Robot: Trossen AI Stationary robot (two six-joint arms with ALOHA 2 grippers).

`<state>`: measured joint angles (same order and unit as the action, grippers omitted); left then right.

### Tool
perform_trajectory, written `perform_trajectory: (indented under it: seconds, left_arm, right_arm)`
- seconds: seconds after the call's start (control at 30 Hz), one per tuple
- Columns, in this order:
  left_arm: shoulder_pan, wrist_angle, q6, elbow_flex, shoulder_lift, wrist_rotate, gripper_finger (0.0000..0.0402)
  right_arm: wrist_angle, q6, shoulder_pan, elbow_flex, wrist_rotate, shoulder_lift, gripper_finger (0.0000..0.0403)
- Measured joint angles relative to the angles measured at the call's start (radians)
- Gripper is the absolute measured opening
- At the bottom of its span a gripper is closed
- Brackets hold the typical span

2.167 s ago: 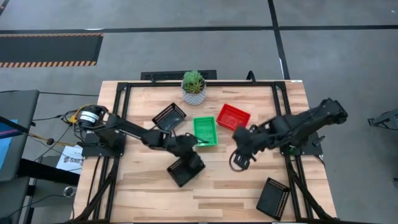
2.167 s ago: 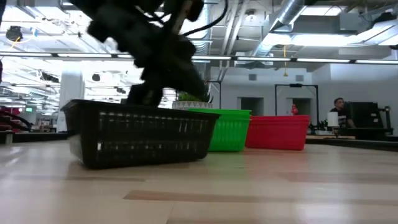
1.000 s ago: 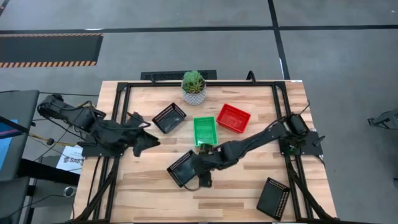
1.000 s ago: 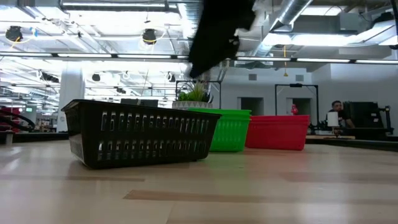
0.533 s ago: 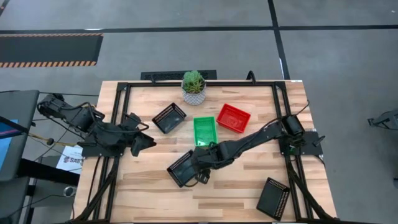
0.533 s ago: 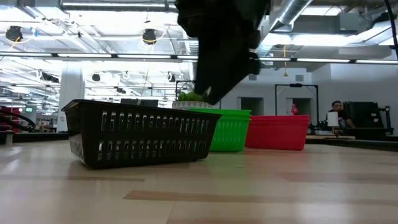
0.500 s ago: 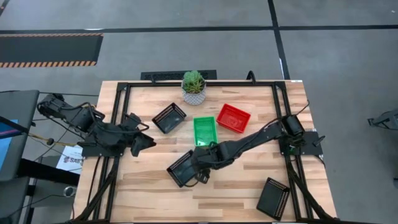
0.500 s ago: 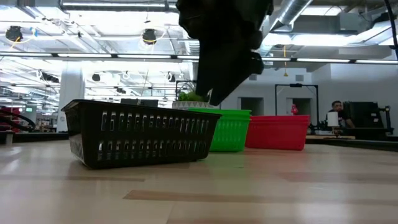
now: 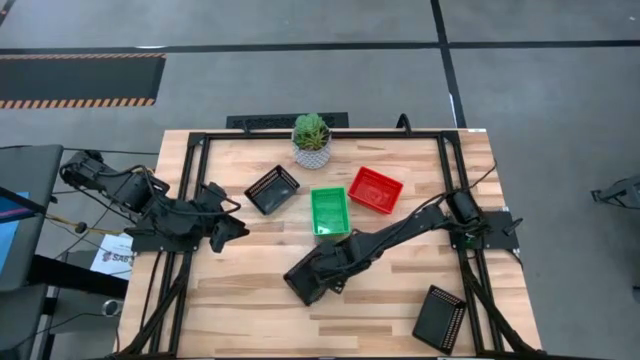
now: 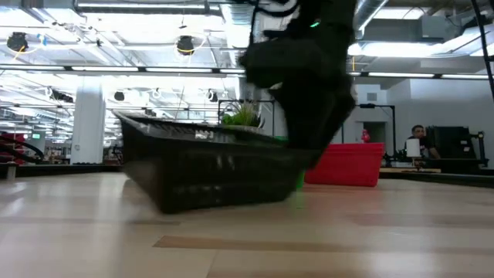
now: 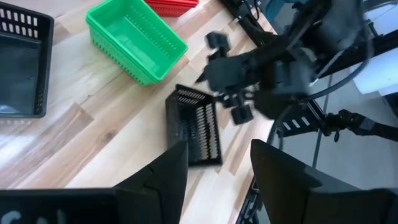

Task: Stack baskets by color
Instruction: Stack the middle black bin on the top black bin

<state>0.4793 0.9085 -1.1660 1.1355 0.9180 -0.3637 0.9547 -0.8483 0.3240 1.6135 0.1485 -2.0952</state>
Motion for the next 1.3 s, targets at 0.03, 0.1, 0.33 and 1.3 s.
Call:
perform_trajectory:
  seconds: [0.03,0.1,0.33,1.3]
  left_arm:
    - [0.0,0.0,0.0,0.0,0.0,0.0,0.0162]
    - [0.0,0.0,0.001,0.0,0.0,0.0,0.0162]
    - [0.0,0.0,0.017,0.0,0.0,-0.014,0.0162]
    - [0.0,0.024,0.028,0.0,0.0,-0.011,0.0162]
  right_arm:
    - [0.032,-0.007,0.007,0.0,0.009,0.016,0.0218]
    - [0.101,-0.01,0.02,0.0,0.028,0.056,0.0218]
    - [0.452,-0.067,0.053,0.0,0.117,0.156,0.0218]
    - [0.055,-0.147,0.124,0.001,-0.035,0.055,0.0183]
